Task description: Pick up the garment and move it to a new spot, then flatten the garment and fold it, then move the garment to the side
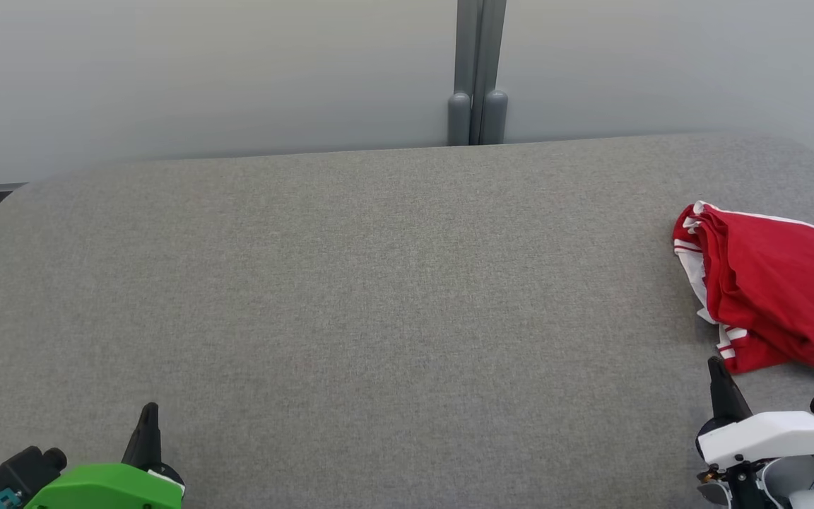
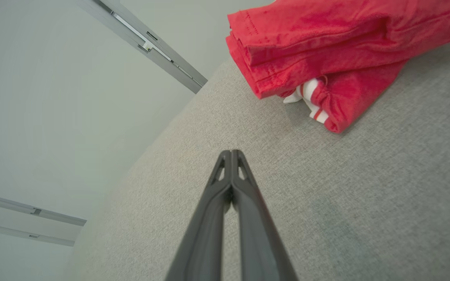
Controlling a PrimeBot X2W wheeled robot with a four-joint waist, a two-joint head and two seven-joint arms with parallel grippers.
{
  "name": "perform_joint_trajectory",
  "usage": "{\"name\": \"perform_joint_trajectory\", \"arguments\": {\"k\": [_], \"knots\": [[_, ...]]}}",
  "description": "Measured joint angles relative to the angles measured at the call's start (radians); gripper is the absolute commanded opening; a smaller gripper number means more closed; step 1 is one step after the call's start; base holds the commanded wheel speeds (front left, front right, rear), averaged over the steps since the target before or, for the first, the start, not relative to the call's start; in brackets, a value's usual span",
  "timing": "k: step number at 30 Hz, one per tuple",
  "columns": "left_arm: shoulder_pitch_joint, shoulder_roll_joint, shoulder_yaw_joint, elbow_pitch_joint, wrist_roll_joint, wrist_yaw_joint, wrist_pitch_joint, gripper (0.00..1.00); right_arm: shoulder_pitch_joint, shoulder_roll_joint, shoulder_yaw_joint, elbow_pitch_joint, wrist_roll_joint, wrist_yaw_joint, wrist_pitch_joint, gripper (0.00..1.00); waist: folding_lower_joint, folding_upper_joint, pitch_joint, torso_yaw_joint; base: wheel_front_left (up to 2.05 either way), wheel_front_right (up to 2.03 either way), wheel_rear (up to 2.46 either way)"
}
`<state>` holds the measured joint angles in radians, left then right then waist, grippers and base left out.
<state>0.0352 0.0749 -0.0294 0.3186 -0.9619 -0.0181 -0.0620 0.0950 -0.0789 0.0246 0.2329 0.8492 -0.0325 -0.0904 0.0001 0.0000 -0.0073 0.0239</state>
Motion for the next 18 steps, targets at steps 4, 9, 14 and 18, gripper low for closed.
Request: {"name": "perform_joint_trajectory", "arguments": {"k": [4, 9, 14, 18], "knots": [[-0.010, -0.002, 0.009, -0.004, -0.044, -0.001, 0.011, 0.00, -0.012, 0.001, -0.012, -0.001, 0.054, 0.006, 0.013, 0.00, 0.0000, 0.0000, 0.000, -0.002, 0.00, 0.00, 0.00], [-0.016, -0.006, 0.024, -0.007, -0.102, -0.010, 0.029, 0.00, -0.024, 0.005, -0.024, -0.001, 0.126, 0.015, 0.031, 0.00, 0.0000, 0.0000, 0.001, -0.004, 0.00, 0.00, 0.00], [-0.026, -0.010, 0.031, -0.011, -0.160, -0.017, 0.049, 0.00, -0.035, 0.009, -0.038, -0.002, 0.196, 0.024, 0.049, 0.00, 0.0000, 0.0000, 0.002, -0.006, 0.00, 0.00, 0.00], [-0.037, -0.016, 0.039, -0.018, -0.211, -0.023, 0.062, 0.00, -0.048, 0.010, -0.049, -0.003, 0.252, 0.033, 0.059, 0.00, 0.0000, 0.0000, 0.002, -0.008, 0.00, 0.00, 0.00]]}}
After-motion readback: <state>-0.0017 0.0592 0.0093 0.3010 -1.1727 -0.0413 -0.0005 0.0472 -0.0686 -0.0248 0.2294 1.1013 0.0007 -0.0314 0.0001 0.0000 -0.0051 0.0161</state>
